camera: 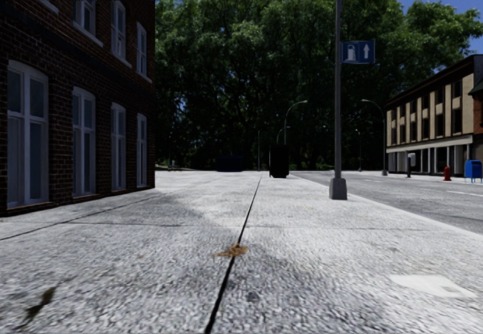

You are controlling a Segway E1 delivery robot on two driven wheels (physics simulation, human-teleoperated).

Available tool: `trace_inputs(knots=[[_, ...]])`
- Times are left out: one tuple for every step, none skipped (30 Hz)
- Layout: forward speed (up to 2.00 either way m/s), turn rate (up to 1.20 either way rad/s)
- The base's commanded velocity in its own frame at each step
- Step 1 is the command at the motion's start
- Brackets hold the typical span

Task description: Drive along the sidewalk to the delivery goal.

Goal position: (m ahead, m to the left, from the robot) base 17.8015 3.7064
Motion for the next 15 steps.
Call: trace_inputs(knots=[[1.97, 0.00], [1.97, 0.00], [1.97, 0.00], [1.97, 0.00], [1.97, 0.00], [1.97, 0.00], [1.97, 0.00], [1.97, 0.00], [1.97, 0.00], [1.97, 0.00], [1.97, 0.00], [1.97, 0.00], [1.97, 0.00], [1.97, 0.00], [1.97, 0.00]])
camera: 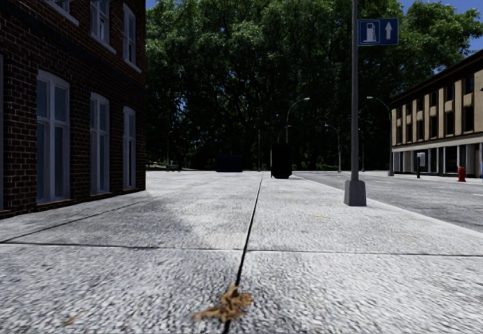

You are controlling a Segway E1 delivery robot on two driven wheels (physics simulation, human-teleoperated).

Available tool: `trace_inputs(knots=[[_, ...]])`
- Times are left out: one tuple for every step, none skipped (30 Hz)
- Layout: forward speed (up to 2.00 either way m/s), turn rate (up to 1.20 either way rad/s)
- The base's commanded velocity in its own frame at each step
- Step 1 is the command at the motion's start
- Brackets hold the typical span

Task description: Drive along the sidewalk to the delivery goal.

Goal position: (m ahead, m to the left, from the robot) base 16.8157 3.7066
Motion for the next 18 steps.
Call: trace_inputs(knots=[[1.97, 0.00], [1.97, 0.00], [1.97, 0.00], [1.97, 0.00], [1.97, 0.00], [1.97, 0.00], [1.97, 0.00], [1.97, 0.00], [1.97, 0.00], [1.97, 0.00], [1.97, 0.00], [1.98, 0.00], [1.98, 0.00], [1.98, 0.00], [1.98, 0.00], [1.98, 0.00], [1.98, 0.00], [1.98, 0.00]])
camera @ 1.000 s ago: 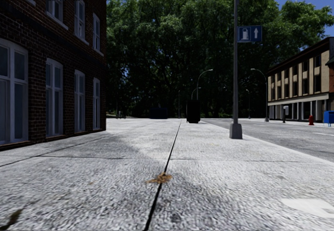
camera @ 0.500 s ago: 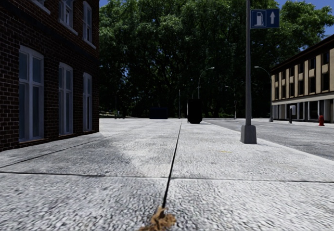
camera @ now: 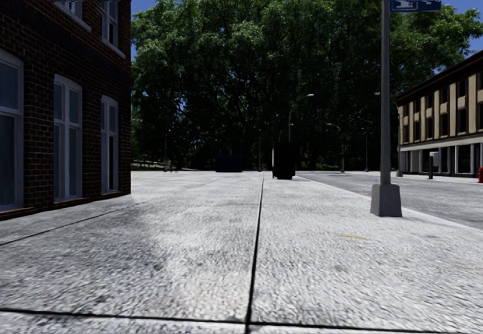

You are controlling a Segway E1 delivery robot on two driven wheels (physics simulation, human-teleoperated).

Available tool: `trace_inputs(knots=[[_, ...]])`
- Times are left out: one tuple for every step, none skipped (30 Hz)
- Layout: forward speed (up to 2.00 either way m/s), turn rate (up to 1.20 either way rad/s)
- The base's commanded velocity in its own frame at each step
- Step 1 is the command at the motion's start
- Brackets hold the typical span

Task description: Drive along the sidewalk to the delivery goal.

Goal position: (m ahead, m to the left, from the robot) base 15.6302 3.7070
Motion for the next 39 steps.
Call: trace_inputs(knots=[[1.98, 0.00], [1.98, 0.00], [1.98, 0.00], [1.98, 0.00], [1.98, 0.00], [1.98, 0.00], [1.98, 0.00], [1.98, 0.00], [1.98, 0.00], [1.98, 0.00], [1.98, 0.00], [1.98, 0.00], [1.98, 0.00], [1.98, 0.00], [1.98, 0.00], [1.98, 0.00], [1.98, 0.00], [1.98, 0.00], [1.98, 0.00], [1.98, 0.00], [1.98, 0.00], [1.98, 0.00], [1.98, 0.00], [1.98, 0.00], [1.98, 0.01], [1.98, 0.01], [1.98, 0.05], [1.98, 0.09], [1.98, 0.13], [1.98, 0.13], [1.98, 0.15], [1.98, 0.18], [1.98, 0.21], [1.98, 0.26], [1.98, 0.26], [1.98, 0.32], [1.99, 0.37], [1.99, 0.40], [1.99, 0.40]])
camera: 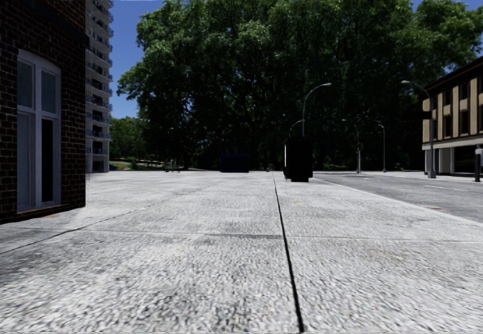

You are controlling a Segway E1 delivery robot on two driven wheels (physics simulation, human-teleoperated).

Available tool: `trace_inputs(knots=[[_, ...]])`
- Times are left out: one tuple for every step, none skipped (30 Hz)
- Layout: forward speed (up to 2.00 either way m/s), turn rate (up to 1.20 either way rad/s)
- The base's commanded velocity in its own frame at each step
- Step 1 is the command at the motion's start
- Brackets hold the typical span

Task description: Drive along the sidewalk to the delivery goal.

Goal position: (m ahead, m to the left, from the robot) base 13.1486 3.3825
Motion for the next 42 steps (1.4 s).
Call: trace_inputs(knots=[[1.99, 0.42], [1.99, 0.43], [1.99, 0.43], [2.00, 0.43], [2.00, 0.43], [2.00, 0.43], [2.00, 0.43], [2.00, 0.43], [2.00, 0.43], [2.00, 0.42], [1.98, 0.42], [1.98, 0.42], [1.98, 0.42], [1.98, 0.42], [1.98, 0.39], [1.98, 0.26], [1.98, 0.06], [1.98, 0.06], [1.98, 0.00], [1.98, 0.00], [1.97, 0.00], [1.97, 0.00], [1.97, 0.00], [1.97, 0.00], [1.97, 0.00], [1.93, 0.00], [1.93, 0.00], [1.89, 0.00], [1.84, 0.00], [1.81, 0.00], [1.80, 0.00], [1.80, 0.00], [1.79, 0.00], [1.79, 0.05], [1.79, 0.11], [1.79, 0.11], [1.79, 0.14], [1.79, 0.15], [1.79, 0.15], [1.79, 0.15], [1.79, 0.15], [1.79, 0.15]])
